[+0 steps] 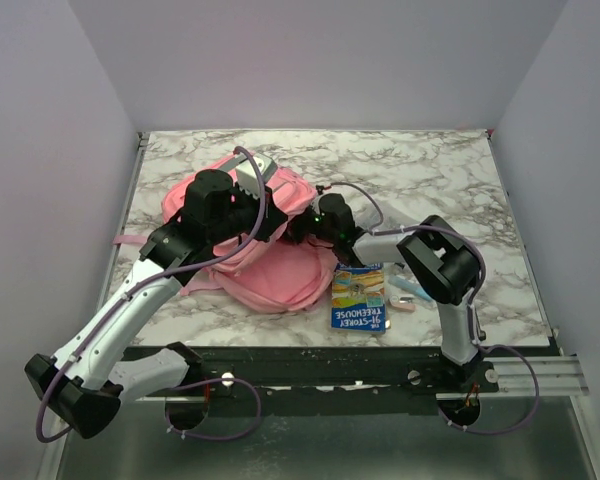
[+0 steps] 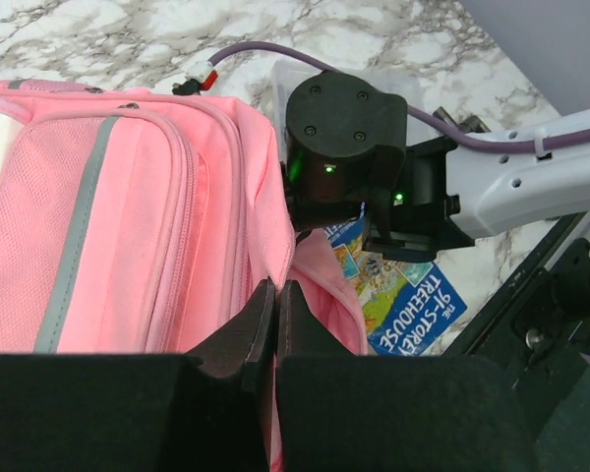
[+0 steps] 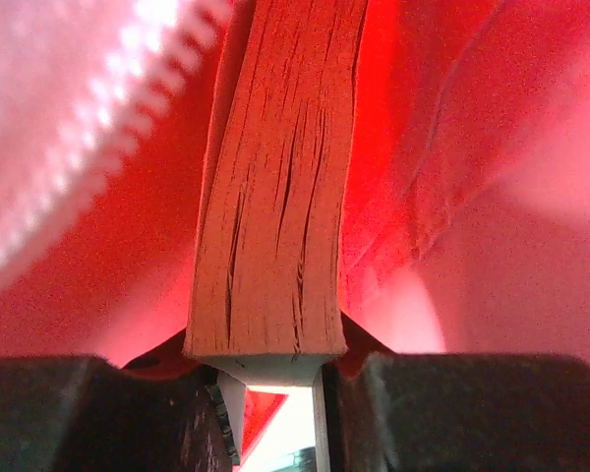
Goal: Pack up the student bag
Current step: Place the book in the student bag.
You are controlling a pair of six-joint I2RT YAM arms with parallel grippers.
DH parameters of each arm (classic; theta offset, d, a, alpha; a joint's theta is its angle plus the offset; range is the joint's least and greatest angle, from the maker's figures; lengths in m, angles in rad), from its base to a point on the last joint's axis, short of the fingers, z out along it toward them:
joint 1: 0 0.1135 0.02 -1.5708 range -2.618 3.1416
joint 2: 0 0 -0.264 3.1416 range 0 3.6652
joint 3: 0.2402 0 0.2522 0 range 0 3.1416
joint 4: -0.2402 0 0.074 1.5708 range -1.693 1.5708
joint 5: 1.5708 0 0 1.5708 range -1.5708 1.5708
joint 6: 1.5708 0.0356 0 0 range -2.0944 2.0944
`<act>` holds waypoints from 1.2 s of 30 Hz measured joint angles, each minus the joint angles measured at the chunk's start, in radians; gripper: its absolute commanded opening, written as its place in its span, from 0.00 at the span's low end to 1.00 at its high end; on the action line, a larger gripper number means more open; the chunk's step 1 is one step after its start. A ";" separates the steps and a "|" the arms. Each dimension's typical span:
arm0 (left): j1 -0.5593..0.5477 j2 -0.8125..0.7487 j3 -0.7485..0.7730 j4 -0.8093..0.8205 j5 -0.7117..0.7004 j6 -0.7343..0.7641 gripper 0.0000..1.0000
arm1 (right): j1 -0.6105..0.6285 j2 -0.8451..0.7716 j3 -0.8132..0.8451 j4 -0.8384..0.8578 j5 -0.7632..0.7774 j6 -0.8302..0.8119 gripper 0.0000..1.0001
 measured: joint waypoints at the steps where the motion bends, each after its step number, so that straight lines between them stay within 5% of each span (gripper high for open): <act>1: 0.014 -0.003 -0.004 0.010 0.016 -0.006 0.00 | 0.003 0.010 0.019 -0.003 0.009 -0.009 0.00; 6: 0.030 -0.003 -0.019 0.037 0.063 -0.024 0.00 | 0.013 0.066 0.087 -0.005 0.068 -0.055 0.01; 9: 0.032 -0.002 -0.027 0.042 0.069 -0.025 0.00 | 0.017 0.116 0.132 0.000 0.089 -0.081 0.17; 15: 0.042 0.002 -0.034 0.041 0.063 -0.025 0.00 | 0.026 0.220 0.225 0.008 0.102 -0.123 0.25; 24: 0.070 0.011 -0.039 0.035 0.044 -0.048 0.00 | 0.034 0.270 0.280 -0.007 0.134 -0.171 0.62; 36: 0.117 0.031 -0.039 0.027 0.045 -0.098 0.00 | 0.032 0.113 0.082 -0.069 0.117 -0.220 0.63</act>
